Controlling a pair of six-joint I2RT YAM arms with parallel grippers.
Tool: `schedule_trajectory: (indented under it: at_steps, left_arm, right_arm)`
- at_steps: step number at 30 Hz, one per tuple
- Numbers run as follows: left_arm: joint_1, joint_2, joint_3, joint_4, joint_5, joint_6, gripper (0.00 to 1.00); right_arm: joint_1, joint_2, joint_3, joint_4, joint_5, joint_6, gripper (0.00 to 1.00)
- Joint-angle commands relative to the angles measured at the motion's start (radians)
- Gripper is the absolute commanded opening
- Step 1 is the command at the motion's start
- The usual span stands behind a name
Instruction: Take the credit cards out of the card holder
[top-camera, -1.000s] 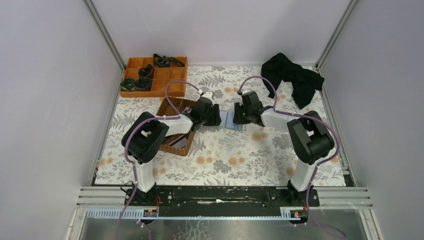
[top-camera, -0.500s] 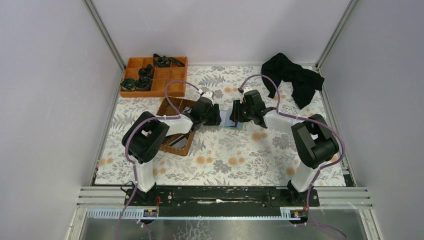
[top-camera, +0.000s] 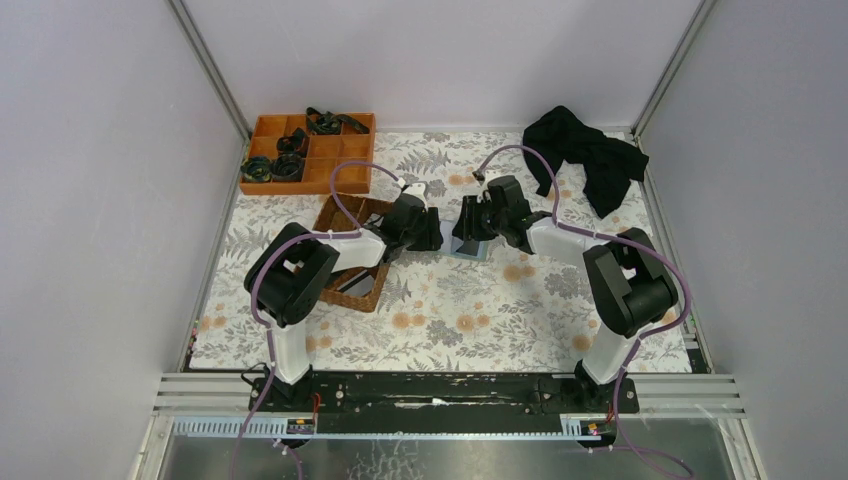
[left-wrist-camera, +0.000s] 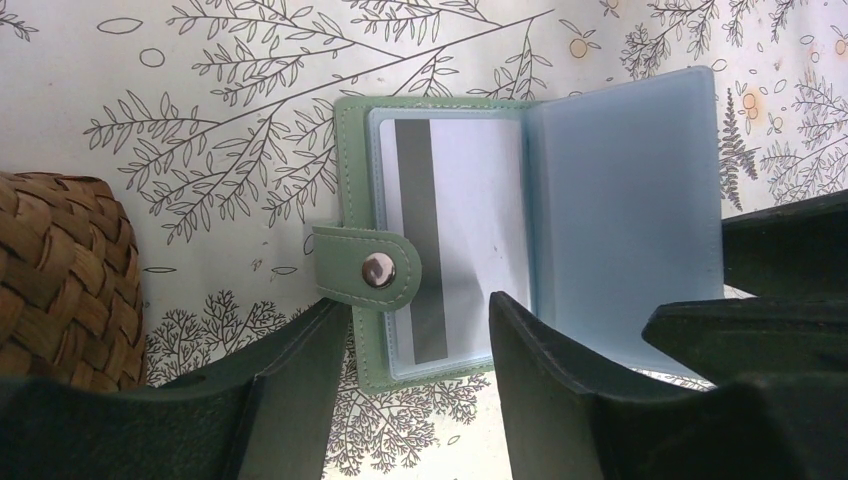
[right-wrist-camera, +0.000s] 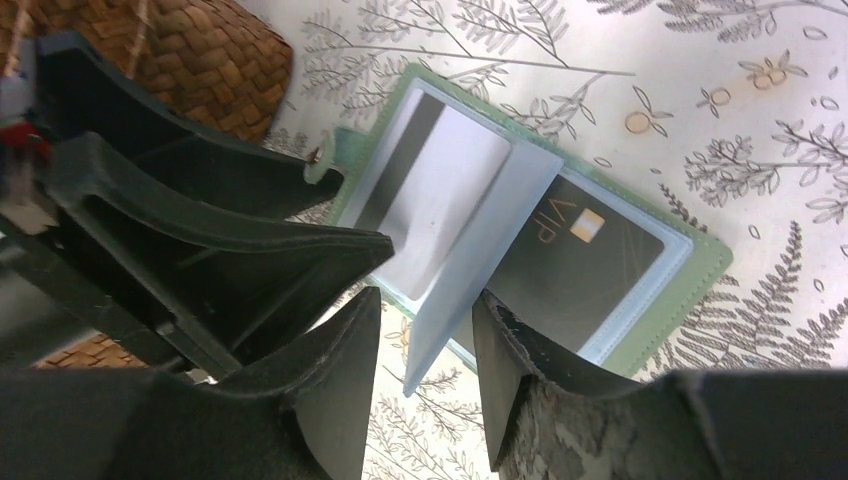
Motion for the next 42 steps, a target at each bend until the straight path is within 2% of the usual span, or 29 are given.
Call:
schedule_trajectory:
  at_steps: [1,6,10,15,18,22,27,31,34,38,42]
  left_arm:
    - [-0.003,0.055,-0.020,-0.089,0.039,0.002,0.61]
    - [-0.002,0.009,-0.065,-0.099,-0.008,-0.019,0.65]
    - [-0.001,-0.084,-0.147,-0.087,-0.109,-0.063,0.67]
    - [-0.002,-0.295,-0.359,-0.004,-0.281,-0.228,0.68]
    - [-0.003,-0.412,-0.437,0.040,-0.331,-0.239,0.68]
    - [-0.003,-0.465,-0.417,0.065,-0.270,-0.180,0.68]
    - [-0.028,-0.373,-0.313,0.094,-0.138,-0.119,0.68]
    - [-0.031,-0.301,-0.256,0.182,0.009,-0.104,0.67]
    - [-0.032,-0.218,-0.193,0.239,0.120,-0.091,0.66]
    - [-0.030,-0.125,-0.128,0.296,0.215,-0.072,0.62]
    - [-0.030,-0.057,-0.060,0.250,0.215,-0.055,0.64]
  right_arm:
    - [0.002,0.004,0.072,0.044,-0.047,0.014,0.47]
    - [0.003,0.037,0.111,0.053,-0.104,0.026,0.52]
    - [0.005,0.065,0.124,0.061,-0.120,0.034,0.55]
    - [0.002,0.066,0.114,0.065,-0.130,0.034,0.59]
    - [0.004,0.067,0.119,0.064,-0.132,0.024,0.62]
    - [0.002,0.069,0.123,0.074,-0.137,0.025,0.63]
    - [0.000,0.035,0.094,0.083,-0.081,0.044,0.63]
    - [-0.043,-0.021,0.019,0.105,-0.032,0.084,0.61]
    - [-0.084,-0.026,-0.014,0.099,-0.051,0.110,0.56]
    - [-0.112,-0.049,-0.078,0.121,-0.065,0.126,0.38]
    - [-0.115,-0.056,-0.103,0.130,-0.130,0.108,0.19]
